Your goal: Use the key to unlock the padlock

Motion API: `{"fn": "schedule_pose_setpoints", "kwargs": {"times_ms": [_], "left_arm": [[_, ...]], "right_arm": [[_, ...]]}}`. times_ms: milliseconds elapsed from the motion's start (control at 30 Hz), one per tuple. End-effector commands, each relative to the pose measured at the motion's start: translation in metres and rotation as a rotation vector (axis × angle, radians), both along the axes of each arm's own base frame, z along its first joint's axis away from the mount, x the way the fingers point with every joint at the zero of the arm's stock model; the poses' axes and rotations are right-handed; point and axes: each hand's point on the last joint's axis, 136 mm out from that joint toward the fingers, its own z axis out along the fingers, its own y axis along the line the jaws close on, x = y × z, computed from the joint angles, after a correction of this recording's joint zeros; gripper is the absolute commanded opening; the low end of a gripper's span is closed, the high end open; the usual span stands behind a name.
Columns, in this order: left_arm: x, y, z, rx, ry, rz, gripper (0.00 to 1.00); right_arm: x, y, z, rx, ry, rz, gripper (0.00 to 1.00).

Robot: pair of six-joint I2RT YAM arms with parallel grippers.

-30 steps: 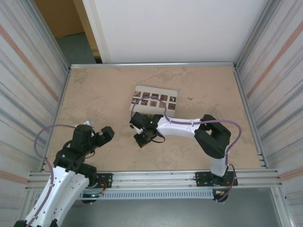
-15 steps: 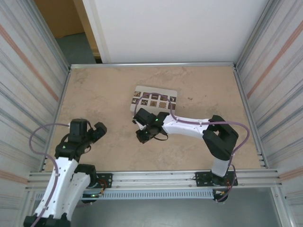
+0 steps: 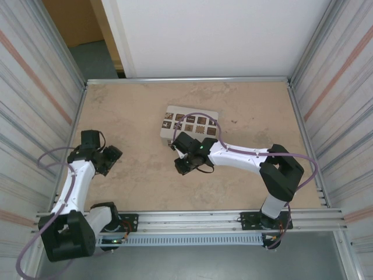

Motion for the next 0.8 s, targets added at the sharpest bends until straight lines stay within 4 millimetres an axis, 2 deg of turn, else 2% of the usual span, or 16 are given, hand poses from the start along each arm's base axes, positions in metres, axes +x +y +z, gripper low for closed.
{"fn": "schedule_pose_setpoints", "kwargs": {"times_ms": [0, 33, 233, 500, 767], "left_arm": [[0.010, 0.001, 0.002, -0.009, 0.018, -0.005, 0.58], [0.012, 0.001, -0.001, -0.010, 0.032, -0.006, 0.55], [0.016, 0.009, -0.015, 0.035, 0.131, 0.019, 0.54], [0.032, 0.007, -0.031, 0.161, 0.253, -0.053, 0.54], [0.040, 0.007, -0.052, 0.192, 0.331, -0.050, 0.45]], "right_arm": [[0.007, -0.004, 0.017, 0.042, -0.037, -0.035, 0.17], [0.009, -0.006, 0.017, 0.045, -0.040, -0.040, 0.17], [0.012, -0.012, 0.016, 0.055, -0.039, -0.053, 0.17], [0.016, -0.019, 0.013, 0.066, -0.033, -0.068, 0.17], [0.020, -0.027, 0.008, 0.069, -0.019, -0.088, 0.17]]}}
